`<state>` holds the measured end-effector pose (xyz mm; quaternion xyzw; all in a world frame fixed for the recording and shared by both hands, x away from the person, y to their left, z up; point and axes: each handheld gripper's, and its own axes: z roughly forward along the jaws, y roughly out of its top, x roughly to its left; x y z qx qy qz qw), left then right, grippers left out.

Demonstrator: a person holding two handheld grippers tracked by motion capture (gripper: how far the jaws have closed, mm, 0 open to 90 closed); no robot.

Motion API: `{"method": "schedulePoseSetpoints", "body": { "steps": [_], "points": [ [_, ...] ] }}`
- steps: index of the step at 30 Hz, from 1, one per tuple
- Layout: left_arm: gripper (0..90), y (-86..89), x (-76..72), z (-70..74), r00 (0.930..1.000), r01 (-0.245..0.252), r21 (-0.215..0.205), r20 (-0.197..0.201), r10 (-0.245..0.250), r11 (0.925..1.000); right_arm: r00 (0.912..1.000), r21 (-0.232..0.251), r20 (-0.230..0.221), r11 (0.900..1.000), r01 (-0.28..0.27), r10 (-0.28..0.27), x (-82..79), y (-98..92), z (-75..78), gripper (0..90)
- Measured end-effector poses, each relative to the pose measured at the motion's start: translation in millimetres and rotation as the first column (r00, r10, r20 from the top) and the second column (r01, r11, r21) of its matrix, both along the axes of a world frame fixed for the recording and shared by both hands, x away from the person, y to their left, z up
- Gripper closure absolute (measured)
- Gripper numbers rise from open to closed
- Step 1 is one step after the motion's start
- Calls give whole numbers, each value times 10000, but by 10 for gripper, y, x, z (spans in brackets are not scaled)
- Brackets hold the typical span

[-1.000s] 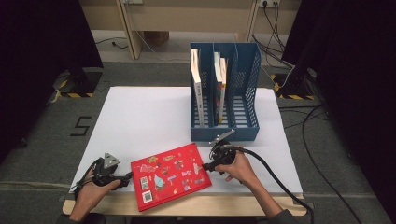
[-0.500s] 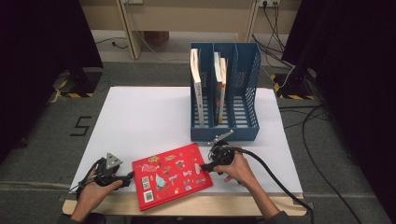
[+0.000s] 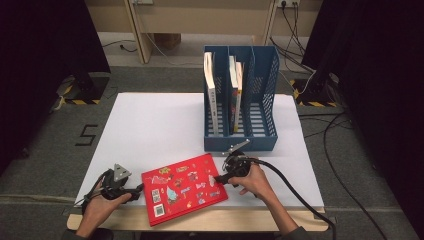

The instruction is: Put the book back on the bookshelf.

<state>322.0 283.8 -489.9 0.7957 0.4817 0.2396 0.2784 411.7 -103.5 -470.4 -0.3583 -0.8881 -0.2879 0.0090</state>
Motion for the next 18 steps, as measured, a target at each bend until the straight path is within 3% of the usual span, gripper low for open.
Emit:
{"method": "schedulePoseSetpoints", "body": {
  "steps": [8,18],
  "points": [
    [352,-110,-23,15,9996,275,51,75,-275,9996,10000,102,15,9999,84,-84,-10,9,-6,339],
    [355,-257,-29,16,9969,781,-123,-58,-782,9969,9991,379,-100,9984,416,-412,3,15,-18,343]
  ]
}}
